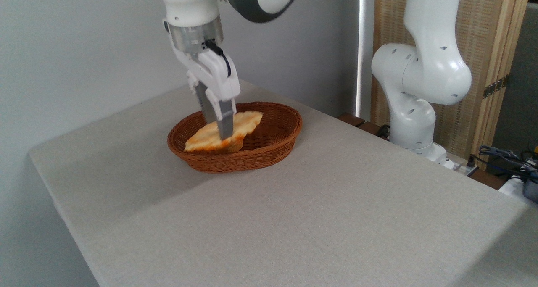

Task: Put bread into the basket
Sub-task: 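Lower the pastry into the basket and open the gripper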

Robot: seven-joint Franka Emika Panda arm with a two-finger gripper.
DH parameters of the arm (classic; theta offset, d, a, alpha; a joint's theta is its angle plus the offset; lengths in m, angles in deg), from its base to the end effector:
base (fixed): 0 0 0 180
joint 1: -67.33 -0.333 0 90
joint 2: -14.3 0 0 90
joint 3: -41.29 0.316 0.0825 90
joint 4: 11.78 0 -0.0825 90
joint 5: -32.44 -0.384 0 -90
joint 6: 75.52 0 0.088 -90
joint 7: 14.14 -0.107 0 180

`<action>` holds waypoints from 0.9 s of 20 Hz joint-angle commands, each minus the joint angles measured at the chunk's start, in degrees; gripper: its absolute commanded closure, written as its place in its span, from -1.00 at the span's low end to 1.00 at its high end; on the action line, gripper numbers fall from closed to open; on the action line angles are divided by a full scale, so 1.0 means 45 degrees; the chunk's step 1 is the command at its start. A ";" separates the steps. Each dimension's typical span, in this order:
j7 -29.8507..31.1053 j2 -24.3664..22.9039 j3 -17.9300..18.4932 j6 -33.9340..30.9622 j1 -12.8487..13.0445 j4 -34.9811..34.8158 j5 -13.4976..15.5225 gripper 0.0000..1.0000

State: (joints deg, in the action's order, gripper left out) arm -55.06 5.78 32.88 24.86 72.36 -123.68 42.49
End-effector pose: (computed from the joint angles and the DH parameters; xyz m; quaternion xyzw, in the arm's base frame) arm 0.4919 -0.1373 0.5378 0.8954 -0.4382 -0.0080 0.0791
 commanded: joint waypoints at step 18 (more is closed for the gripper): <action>0.0013 0.1113 -0.2954 -0.1309 0.0015 -0.0094 0.0854 -1.00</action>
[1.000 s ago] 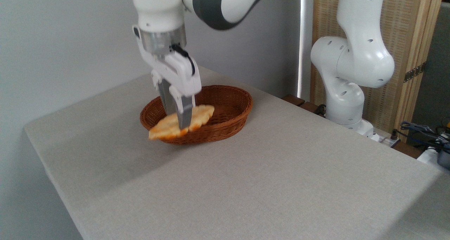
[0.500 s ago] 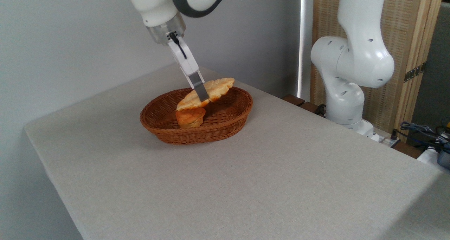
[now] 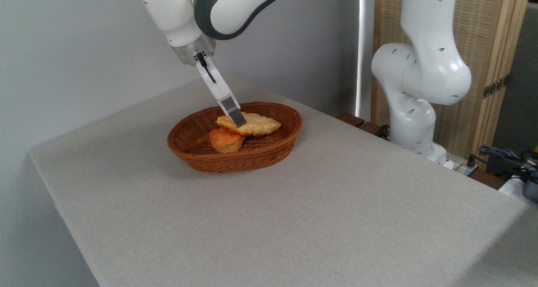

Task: Put bread into the basket
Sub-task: 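Lower the pastry into the basket and open the gripper, then raise the open gripper up away from the basket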

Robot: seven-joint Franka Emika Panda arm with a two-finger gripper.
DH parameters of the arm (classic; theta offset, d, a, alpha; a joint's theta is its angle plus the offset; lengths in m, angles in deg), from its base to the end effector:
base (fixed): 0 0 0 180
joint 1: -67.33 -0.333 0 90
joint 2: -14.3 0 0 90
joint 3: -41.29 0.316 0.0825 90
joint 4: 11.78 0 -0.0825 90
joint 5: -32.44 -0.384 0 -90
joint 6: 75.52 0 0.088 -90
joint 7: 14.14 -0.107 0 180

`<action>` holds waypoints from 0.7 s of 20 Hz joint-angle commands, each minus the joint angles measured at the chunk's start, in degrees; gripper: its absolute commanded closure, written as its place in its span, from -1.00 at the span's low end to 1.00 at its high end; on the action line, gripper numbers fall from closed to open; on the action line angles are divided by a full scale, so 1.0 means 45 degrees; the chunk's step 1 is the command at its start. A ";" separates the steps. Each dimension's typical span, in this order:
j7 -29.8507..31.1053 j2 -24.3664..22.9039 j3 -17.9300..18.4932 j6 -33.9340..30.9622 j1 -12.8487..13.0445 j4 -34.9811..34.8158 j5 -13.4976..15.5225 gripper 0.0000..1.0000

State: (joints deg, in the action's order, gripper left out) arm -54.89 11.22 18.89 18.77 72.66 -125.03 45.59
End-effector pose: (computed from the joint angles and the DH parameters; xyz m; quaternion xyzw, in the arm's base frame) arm 0.4406 -0.2603 0.4709 0.8288 -0.5324 -0.1265 0.1169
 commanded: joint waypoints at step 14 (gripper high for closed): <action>-0.0222 -0.0722 0.3569 0.0159 -0.0110 0.2198 -0.1630 -1.00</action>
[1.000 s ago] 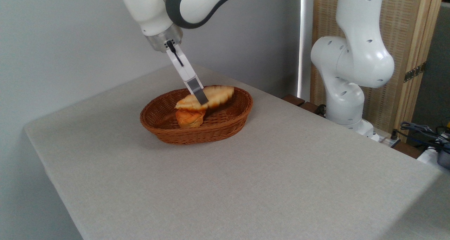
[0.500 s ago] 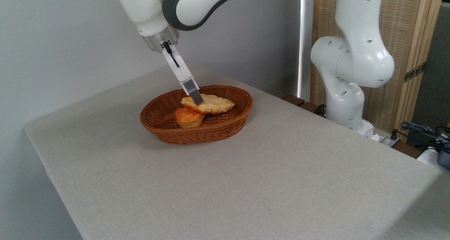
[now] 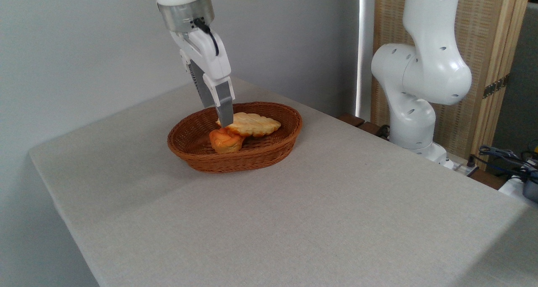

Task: Put bread into the basket
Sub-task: 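Raise the open gripper up away from the basket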

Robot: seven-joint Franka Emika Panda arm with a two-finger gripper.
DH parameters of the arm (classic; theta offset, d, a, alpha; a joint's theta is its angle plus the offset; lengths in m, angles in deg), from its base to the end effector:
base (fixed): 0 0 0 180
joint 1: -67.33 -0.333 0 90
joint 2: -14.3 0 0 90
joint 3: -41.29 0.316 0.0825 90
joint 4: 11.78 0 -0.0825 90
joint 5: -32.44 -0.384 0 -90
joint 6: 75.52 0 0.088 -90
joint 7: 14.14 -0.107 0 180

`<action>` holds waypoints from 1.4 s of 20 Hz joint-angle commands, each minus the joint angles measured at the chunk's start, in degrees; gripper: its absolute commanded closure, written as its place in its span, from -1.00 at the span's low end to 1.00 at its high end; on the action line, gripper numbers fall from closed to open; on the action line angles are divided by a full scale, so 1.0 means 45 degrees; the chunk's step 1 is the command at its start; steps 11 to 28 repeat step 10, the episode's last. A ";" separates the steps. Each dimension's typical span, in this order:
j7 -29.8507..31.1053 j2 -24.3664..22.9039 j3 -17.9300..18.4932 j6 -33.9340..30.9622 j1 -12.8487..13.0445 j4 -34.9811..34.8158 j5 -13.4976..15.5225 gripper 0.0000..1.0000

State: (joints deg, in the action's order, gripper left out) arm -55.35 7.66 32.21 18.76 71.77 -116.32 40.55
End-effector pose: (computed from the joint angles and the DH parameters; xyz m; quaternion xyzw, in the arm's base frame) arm 0.5001 -0.1387 0.5730 0.8898 -0.4511 -0.0165 0.0671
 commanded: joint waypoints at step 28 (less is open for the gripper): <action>-0.0041 0.0169 0.1530 0.1628 0.0067 0.0400 -0.1724 -1.00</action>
